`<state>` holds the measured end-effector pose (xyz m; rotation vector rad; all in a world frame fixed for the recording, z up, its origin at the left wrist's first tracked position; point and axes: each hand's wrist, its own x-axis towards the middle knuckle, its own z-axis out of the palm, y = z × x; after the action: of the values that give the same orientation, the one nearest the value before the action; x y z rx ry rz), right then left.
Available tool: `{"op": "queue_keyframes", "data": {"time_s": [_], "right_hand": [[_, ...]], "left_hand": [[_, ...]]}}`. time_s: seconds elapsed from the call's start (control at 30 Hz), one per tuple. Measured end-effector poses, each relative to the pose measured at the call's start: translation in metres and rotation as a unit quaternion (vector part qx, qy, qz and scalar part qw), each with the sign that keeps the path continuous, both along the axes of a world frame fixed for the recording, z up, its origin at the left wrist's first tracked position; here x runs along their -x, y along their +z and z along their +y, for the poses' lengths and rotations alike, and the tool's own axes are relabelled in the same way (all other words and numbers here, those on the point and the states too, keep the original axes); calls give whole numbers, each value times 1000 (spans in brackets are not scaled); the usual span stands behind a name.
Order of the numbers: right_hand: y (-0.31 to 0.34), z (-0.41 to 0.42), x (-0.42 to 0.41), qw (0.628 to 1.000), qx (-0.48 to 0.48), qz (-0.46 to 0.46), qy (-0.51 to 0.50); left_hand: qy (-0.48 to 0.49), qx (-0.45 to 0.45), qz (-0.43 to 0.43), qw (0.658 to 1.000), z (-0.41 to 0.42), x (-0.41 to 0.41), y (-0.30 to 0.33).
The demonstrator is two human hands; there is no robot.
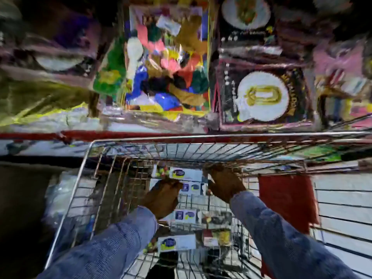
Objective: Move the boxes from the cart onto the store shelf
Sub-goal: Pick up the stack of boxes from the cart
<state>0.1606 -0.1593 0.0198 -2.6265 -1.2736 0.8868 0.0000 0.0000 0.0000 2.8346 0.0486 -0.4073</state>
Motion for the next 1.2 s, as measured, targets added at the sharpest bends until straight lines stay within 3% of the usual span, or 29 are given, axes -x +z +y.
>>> {"op": "queue_keyframes", "data": {"time_s": [0.07, 0.23, 0.43, 0.7, 0.93, 1.2], "right_hand": [[-30, 6, -4, 999, -41, 24, 7], [-82, 18, -10, 998, 18, 41, 44], [-96, 21, -25, 994, 32, 36, 97], [-94, 27, -28, 986, 61, -46, 151], [-43, 17, -16, 988, -4, -100, 122], [83, 8, -6, 968, -118, -146, 165]], "left_hand": [[9, -12, 8, 1000, 2, -3, -21], [-22, -52, 51, 997, 3, 10, -55], [-17, -77, 80, 994, 6, 3, -62], [-11, -98, 74, 992, 2, -19, -62], [-4, -11, 32, 999, 0, -4, -31], [-5, 9, -47, 999, -1, 27, 93]]}}
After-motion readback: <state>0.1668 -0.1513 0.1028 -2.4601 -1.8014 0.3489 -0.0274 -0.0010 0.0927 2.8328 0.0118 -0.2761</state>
